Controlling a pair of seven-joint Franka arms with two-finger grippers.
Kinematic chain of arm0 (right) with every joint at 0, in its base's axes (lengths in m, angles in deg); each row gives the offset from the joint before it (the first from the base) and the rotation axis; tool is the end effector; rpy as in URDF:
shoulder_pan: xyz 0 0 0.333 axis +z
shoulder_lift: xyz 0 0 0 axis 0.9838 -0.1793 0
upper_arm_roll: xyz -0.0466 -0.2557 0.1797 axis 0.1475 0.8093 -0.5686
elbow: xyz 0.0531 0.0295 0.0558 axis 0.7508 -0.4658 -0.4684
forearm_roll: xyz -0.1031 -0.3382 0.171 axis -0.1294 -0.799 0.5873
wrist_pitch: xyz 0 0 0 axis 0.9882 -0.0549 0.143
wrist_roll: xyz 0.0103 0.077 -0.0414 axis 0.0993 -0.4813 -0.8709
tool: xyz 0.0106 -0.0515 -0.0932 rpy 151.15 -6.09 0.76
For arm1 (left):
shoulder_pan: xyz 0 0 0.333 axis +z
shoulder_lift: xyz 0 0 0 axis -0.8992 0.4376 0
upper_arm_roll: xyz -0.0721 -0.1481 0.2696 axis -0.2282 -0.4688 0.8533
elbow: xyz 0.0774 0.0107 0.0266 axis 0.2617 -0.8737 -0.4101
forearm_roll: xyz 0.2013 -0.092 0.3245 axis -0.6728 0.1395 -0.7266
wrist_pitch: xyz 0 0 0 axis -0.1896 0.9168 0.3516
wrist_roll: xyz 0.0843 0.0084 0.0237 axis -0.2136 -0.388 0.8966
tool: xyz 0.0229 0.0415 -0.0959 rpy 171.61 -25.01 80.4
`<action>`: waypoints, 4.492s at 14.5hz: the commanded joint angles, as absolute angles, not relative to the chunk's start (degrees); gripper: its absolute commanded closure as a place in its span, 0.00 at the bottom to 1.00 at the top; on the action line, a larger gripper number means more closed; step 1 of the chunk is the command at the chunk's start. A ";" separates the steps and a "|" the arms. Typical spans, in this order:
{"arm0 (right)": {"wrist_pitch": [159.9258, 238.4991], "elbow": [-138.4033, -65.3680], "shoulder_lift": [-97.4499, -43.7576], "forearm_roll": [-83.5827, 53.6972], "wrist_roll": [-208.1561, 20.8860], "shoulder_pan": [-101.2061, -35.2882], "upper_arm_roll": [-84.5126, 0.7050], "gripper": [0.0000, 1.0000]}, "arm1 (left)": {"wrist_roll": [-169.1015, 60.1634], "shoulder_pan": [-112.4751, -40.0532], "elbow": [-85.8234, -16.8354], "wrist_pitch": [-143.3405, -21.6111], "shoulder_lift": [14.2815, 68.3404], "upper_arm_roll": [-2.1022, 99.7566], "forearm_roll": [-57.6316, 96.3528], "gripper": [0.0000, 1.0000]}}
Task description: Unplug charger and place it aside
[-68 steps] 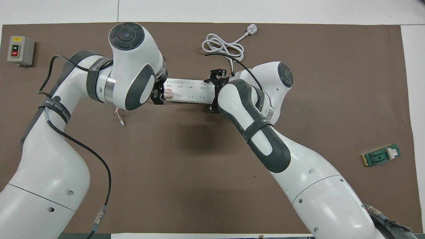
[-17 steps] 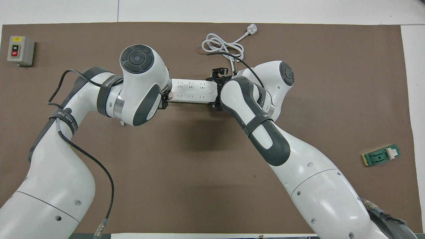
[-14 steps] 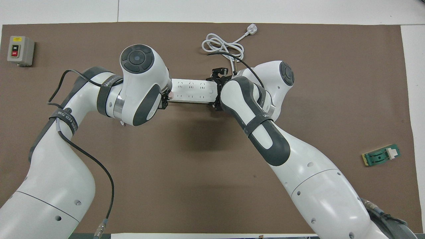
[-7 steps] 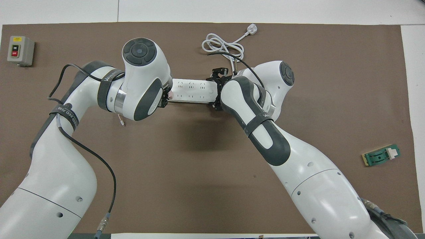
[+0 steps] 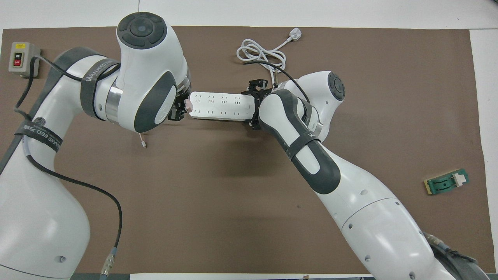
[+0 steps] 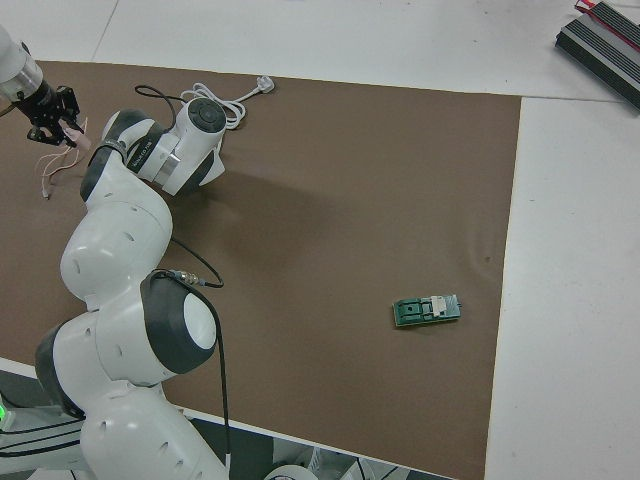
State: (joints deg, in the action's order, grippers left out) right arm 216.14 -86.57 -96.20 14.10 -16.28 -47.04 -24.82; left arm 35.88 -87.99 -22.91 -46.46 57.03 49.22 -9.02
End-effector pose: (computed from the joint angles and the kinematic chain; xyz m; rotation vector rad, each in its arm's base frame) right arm 0.6520 0.3104 0.2519 -1.8885 1.7161 0.5307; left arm 0.6151 -0.2965 0.4403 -2.3694 -1.9411 -0.0027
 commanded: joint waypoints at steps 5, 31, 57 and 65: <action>218.46 -83.56 -97.19 12.93 -17.96 -48.21 -25.39 0.00 | 30.47 -87.16 -22.29 -45.08 57.27 49.39 -9.99 1.00; 178.67 -87.87 -59.66 -37.88 -56.02 -66.84 -23.71 0.00 | -77.36 -56.31 -59.25 -57.80 30.39 51.50 3.89 1.00; 176.98 -91.82 -57.11 -41.75 -62.87 -72.38 -22.66 0.00 | -87.40 -52.54 -54.65 -43.86 28.61 51.94 7.67 0.00; 176.71 -91.91 -57.20 -41.84 -66.13 -77.30 -26.71 0.00 | -75.74 -53.59 -45.43 -40.26 28.00 51.77 1.98 0.00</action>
